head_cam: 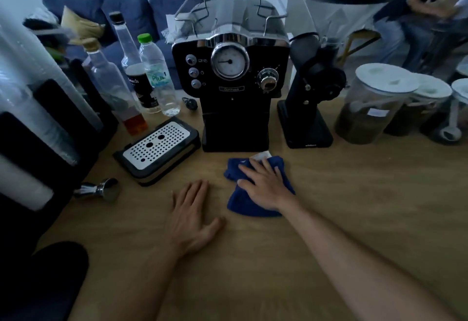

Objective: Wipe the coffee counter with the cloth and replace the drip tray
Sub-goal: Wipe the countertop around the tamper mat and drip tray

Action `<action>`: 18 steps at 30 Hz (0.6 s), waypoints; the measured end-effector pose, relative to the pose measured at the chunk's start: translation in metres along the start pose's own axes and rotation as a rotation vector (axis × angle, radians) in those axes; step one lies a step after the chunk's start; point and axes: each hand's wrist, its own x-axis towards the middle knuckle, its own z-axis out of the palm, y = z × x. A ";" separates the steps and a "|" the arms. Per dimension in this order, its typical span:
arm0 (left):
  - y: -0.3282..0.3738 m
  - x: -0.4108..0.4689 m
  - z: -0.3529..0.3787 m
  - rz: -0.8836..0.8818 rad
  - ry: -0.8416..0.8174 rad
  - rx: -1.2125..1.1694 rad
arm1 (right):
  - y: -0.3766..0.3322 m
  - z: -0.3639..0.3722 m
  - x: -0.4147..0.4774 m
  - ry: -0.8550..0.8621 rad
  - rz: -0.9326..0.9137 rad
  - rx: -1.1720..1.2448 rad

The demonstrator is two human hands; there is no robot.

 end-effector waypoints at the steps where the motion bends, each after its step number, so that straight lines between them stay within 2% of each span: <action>1: 0.001 -0.001 0.000 -0.003 -0.004 0.007 | 0.008 -0.001 -0.002 -0.031 -0.035 -0.092; 4: 0.005 -0.001 0.000 -0.005 -0.005 0.022 | 0.020 0.000 -0.005 0.000 -0.075 -0.249; 8: 0.004 0.000 0.002 -0.013 0.017 0.017 | 0.000 0.016 0.004 0.100 0.004 -0.314; 13: 0.004 -0.001 -0.003 -0.009 0.000 0.069 | 0.004 0.019 -0.017 0.040 -0.057 -0.373; 18: -0.005 0.005 -0.012 0.130 0.041 0.111 | 0.003 0.020 -0.031 0.128 0.112 -0.311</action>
